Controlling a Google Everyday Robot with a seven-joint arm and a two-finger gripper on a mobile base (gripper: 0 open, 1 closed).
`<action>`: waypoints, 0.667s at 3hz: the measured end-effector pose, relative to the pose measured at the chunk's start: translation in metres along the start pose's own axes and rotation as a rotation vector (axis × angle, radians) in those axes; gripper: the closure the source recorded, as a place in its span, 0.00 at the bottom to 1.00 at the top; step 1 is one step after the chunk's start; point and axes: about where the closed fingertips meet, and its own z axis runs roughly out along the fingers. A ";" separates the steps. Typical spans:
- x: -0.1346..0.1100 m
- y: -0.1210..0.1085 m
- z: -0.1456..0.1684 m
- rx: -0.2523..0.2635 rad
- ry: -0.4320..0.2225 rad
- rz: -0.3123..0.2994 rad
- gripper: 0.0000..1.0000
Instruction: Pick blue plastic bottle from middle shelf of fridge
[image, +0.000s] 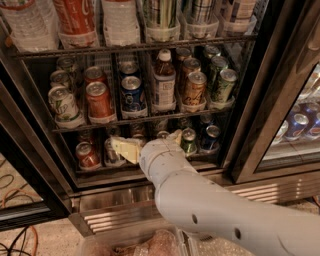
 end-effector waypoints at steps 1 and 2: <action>0.006 -0.005 0.033 0.058 -0.029 -0.035 0.00; -0.004 -0.017 0.033 0.115 -0.073 -0.039 0.00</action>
Offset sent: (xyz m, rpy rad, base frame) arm 0.0252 0.0065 -0.0160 -0.0373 -0.0293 -0.0389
